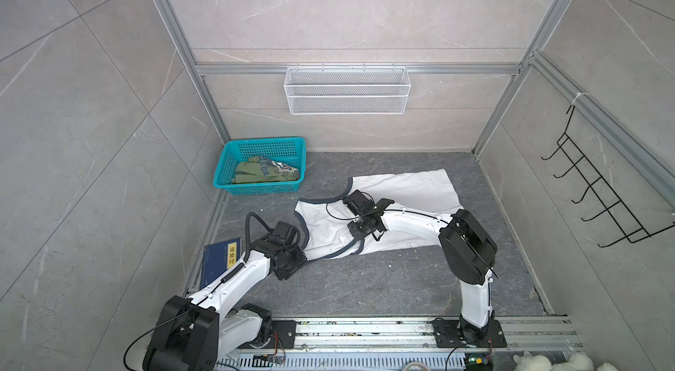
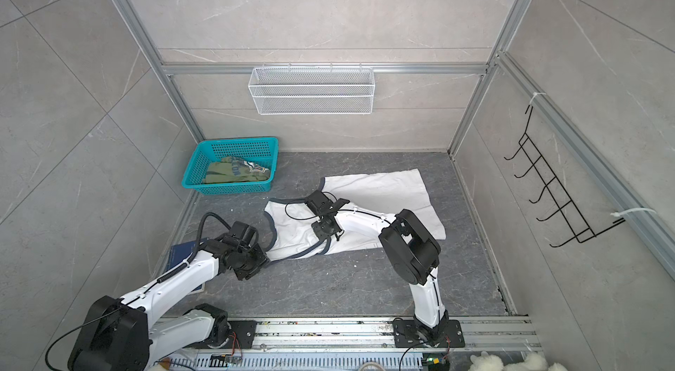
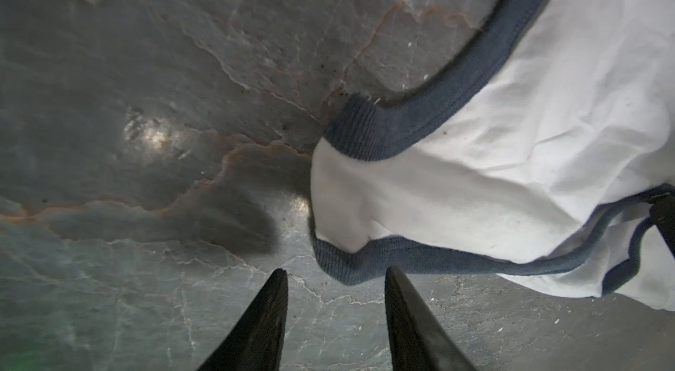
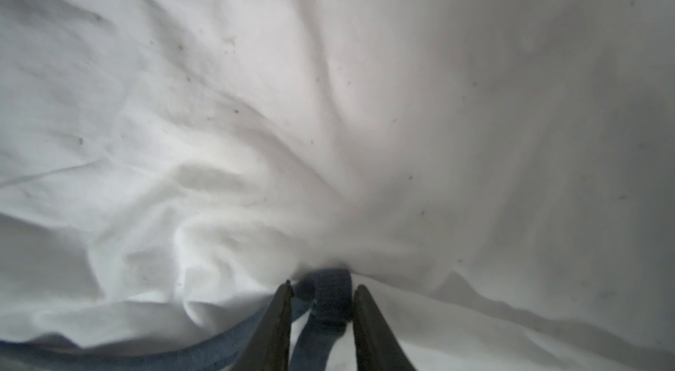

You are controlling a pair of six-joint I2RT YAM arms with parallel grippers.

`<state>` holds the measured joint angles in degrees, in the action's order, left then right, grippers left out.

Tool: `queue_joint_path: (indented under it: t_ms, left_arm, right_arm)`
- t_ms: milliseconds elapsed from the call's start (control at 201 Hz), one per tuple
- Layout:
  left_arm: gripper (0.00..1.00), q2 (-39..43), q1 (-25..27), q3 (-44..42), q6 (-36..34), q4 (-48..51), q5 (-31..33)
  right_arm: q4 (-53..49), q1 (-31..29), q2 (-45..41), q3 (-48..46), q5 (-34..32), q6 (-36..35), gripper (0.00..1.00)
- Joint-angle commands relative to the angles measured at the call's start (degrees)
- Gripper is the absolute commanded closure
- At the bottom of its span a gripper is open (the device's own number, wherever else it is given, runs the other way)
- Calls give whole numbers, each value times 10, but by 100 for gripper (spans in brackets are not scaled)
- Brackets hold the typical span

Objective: Fold and stack the tank tops

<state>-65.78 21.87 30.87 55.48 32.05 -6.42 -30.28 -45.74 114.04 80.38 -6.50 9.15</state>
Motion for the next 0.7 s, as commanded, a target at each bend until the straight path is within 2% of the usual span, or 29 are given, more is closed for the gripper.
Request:
queue_joint_path:
  t_ms: [0, 259, 458, 692]
  left_arm:
    - [60, -11, 4, -7, -3, -11, -12]
    - [78, -46, 5, -1, -10, -37, -5]
    - [98, -37, 5, 7, -11, -29, 4]
    - [100, 30, 5, 31, 0, 11, 20]
  right_arm:
    - [-12, -1, 6, 9, -12, -1, 77]
    - [-9, -1, 2, 9, -12, -4, 90]
    - [-4, -1, -19, 5, -29, -6, 99]
    - [3, -1, -35, 7, -50, -8, 100]
